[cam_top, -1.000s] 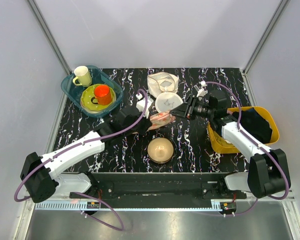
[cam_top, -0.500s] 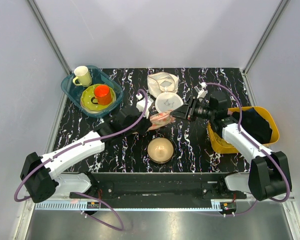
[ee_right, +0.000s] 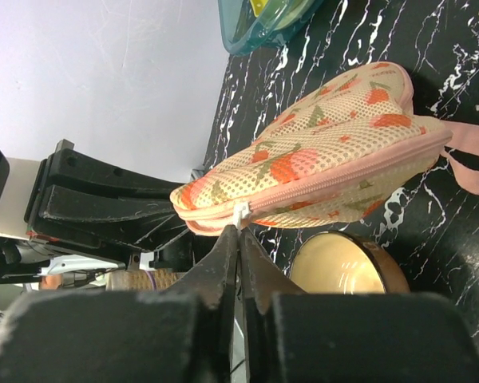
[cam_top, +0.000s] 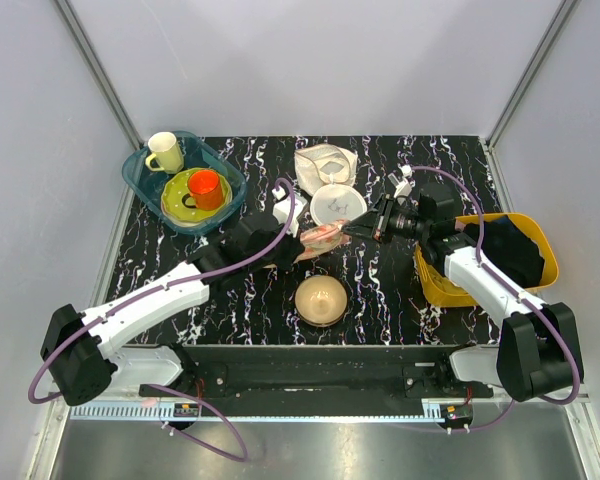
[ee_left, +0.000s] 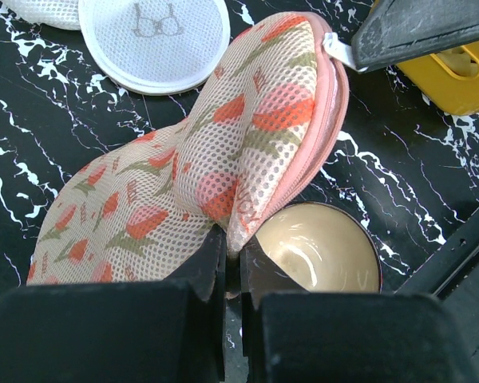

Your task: Unzip the laundry bag and remove the bra

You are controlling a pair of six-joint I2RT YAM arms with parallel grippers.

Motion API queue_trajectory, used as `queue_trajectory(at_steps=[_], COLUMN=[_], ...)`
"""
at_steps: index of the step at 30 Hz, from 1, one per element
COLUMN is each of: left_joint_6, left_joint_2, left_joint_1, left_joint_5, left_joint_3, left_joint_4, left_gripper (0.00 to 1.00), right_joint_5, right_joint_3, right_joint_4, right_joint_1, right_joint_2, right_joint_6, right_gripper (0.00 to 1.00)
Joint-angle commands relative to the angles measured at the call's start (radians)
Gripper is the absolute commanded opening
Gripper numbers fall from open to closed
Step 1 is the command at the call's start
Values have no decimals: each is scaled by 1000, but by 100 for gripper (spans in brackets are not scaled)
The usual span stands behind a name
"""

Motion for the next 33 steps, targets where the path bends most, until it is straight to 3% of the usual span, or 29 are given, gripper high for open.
queue_trajectory(at_steps=[1,8,14,19,24,26,28,31,33], left_joint_6=[6,6,24,12,18,18,18,15,11], left_joint_2=[-9,-23,-70,-76,-73,-70,-67,-62,-65], left_joint_1=[0,0,1,1,1,1,0,0,0], left_joint_5=[14,1,-17,-31,-6,-8,-8,-3,-3], left_joint_3=[50,42,10,-13,-16,-14,-13,-10,-13], left_joint_4=[50,40,32,44,70,70,70,66,67], left_gripper=[0,0,0,0,0,0,0,0,0], right_joint_5=[-3,52,63,62,106,111,80,7,-41], right_joint_3=[8,8,-35,-18,34,51,57,41,-1], right_joint_4=[26,-55,-80,-98,-231,-283,-297,-227,-75], right_joint_1=[4,-8,-112,-100,-83,-82,-80,-69,-56], right_joint_2=[-24,-67,-89,-100,-161,-172,-163,-138,-110], right_joint_6=[-7,-77,-96,-93,-175,-223,-232,-160,-56], right_gripper=[0,0,0,0,0,13,42,46,52])
